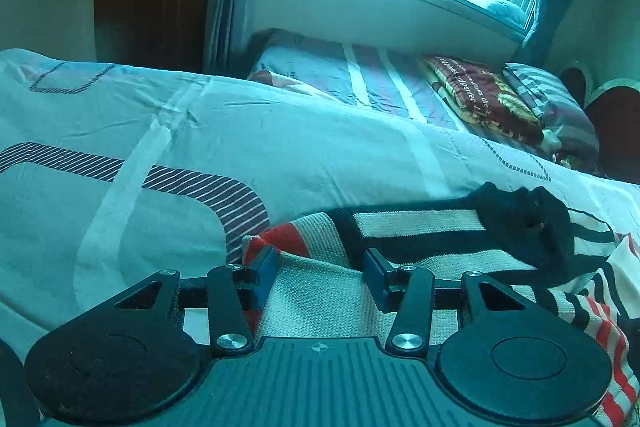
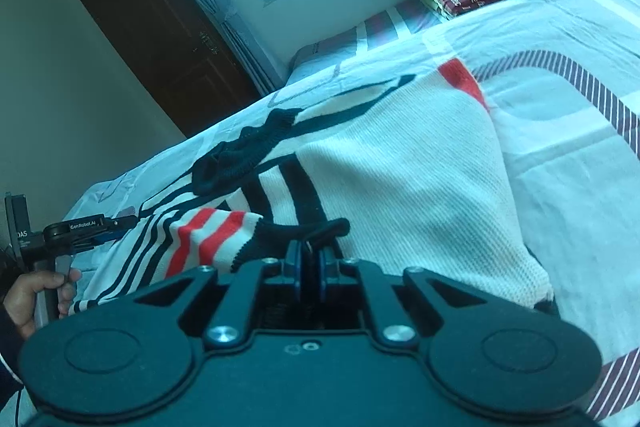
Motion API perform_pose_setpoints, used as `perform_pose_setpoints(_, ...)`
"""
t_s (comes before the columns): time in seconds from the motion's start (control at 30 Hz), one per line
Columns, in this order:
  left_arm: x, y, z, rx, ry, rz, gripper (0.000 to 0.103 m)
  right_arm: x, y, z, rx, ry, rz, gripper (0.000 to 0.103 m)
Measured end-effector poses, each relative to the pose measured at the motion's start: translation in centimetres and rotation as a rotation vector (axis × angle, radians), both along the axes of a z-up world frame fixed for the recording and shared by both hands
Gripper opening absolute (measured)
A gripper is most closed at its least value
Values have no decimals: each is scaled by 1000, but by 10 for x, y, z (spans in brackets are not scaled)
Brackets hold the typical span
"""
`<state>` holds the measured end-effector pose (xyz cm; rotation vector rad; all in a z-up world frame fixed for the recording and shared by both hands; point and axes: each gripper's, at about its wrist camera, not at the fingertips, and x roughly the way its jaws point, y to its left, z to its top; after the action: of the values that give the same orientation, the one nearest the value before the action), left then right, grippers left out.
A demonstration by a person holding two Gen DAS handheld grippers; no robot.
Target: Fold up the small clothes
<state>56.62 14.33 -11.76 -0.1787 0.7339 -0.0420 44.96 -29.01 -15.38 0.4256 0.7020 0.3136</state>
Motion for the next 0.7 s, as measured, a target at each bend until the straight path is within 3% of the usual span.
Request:
perform_pose_setpoints(0.1,-9,-6,11,50,2,-7,49,1,-3,1,20,20,-7,7)
perform_pose_setpoints(0.2,-49,-16,28,80,-62,-41,49,-12,-4,19,-23,-25,-28,27)
perform_pose_setpoints(0.37,-118,-49,30,145,-130,-50,49,-29,6,33,-5,-93,18,19)
perform_pose_setpoints(0.47,-130,-68,14,188,-107,-42,49,-28,34,27,-93,-97,90,16)
perform_pose_setpoints(0.53,-137,-70,-1,270,-106,-32,49,-27,50,14,-232,-72,96,13)
perform_pose_setpoints(0.57,-142,-69,-3,302,-118,-37,52,-30,51,9,-263,-113,106,13)
perform_pose_setpoints(0.7,-149,-59,0,320,-111,-63,53,-32,49,8,-283,-133,111,12)
